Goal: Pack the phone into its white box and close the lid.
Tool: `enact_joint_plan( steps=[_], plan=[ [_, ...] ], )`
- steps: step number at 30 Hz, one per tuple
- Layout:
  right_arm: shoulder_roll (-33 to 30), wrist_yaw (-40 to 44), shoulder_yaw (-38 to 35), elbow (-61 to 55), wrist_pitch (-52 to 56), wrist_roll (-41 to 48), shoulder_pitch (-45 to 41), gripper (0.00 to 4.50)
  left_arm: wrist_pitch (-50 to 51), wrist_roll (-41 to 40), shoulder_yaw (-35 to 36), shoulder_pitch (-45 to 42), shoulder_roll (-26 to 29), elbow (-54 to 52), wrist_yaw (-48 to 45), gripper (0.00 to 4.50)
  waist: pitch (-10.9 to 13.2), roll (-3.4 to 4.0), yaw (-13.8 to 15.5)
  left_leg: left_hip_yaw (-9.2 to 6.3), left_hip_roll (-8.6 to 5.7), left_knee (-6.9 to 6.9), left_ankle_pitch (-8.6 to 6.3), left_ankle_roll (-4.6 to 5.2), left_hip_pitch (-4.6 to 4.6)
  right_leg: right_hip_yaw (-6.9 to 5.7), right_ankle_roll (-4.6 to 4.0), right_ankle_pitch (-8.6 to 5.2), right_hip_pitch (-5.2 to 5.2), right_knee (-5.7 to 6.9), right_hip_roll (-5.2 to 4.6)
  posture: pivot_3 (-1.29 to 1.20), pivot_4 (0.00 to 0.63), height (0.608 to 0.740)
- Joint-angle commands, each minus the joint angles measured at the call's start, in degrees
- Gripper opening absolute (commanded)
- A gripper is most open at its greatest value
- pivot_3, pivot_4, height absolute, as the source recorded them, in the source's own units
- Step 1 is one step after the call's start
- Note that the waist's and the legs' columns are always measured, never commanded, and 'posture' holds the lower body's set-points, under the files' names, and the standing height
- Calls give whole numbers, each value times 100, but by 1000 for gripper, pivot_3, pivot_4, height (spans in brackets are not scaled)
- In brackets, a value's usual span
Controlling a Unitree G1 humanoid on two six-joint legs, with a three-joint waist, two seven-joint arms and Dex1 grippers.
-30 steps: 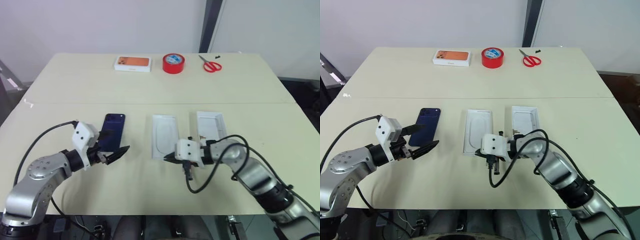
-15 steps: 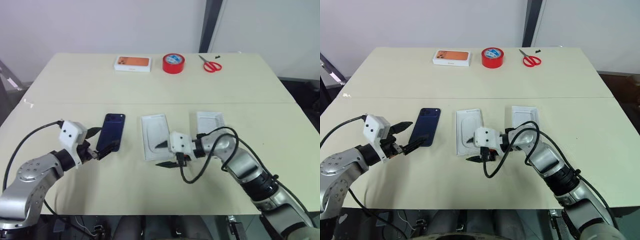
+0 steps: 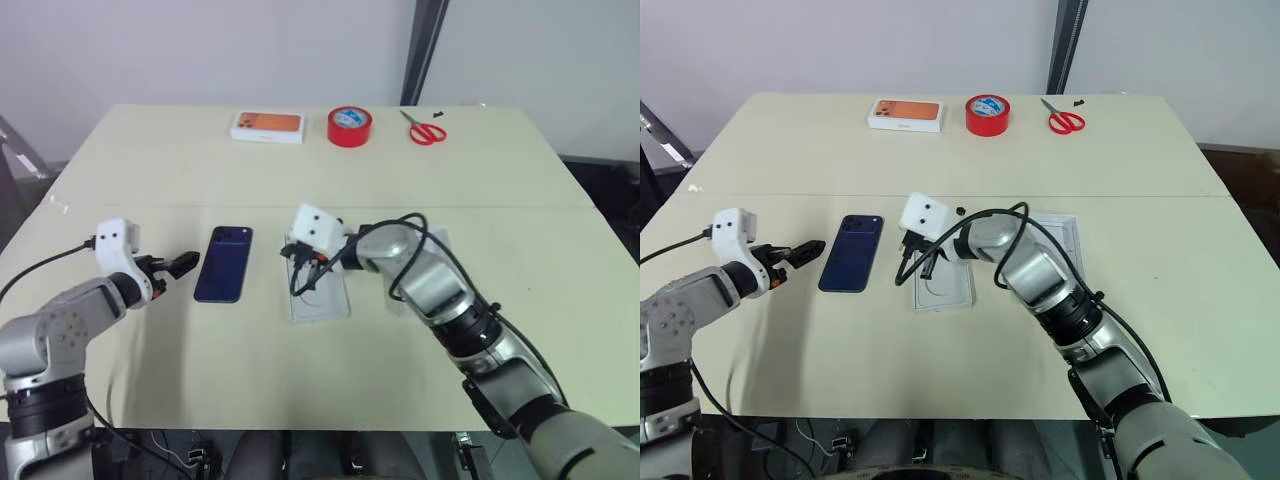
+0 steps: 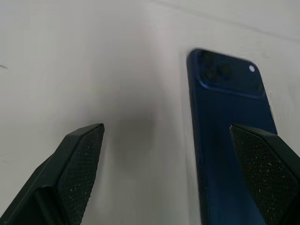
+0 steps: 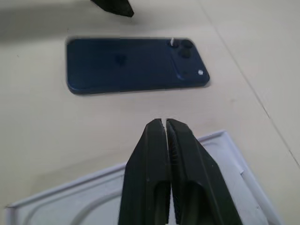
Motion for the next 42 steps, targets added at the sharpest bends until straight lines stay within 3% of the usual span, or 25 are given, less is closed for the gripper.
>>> enact_joint_plan(
  steps=[1, 8, 21, 30, 35, 42],
  plan=[
    [185, -184, 346, 186, -335, -461, -231, 43, 402, -140, 37, -496, -84, 370, 31, 4500, 0, 0, -9, 0, 0, 0, 2, -3, 0, 0, 0, 0, -1, 2, 0, 0, 150, 733],
    [556, -177, 804, 535, -432, -952, -390, 43, 1388, -163, -352, -936, -162, 964, -363, 4500, -3, 1, -26, 0, -1, 0, 6, -11, 1, 1, 0, 0, -4, 8, 1, 0, 150, 733],
    [758, -98, 1501, 1022, -680, -1928, -548, 43, 2102, -374, -416, -481, -753, -142, -600, 4500, -10, 5, 23, -1, -10, -1, 7, -12, 2, 1, 0, 0, 0, 6, -11, 0, 150, 733],
    [833, -8, 1425, 1105, -910, -2169, -456, 43, 2550, -560, -272, -318, -1239, -772, -666, 4500, -12, 4, 8, -3, -10, -2, 7, -13, 3, 1, 0, 0, 1, 5, -11, 0, 150, 733],
    [846, 28, 1333, 1086, -925, -2141, -397, 43, 2644, -549, 42, -348, -1486, -733, -599, 4500, -12, 5, 9, -4, -11, -2, 7, -13, 4, 0, 0, 0, 3, 4, -10, 0, 150, 733],
    [845, 39, 1264, 1079, -957, -2165, -341, 43, 2644, -380, 1052, -782, -1708, -188, -249, 4500, -12, 4, 3, -5, -11, -1, 9, -16, 5, -1, 0, 0, 3, 4, -9, 0, 150, 733]
  ],
)
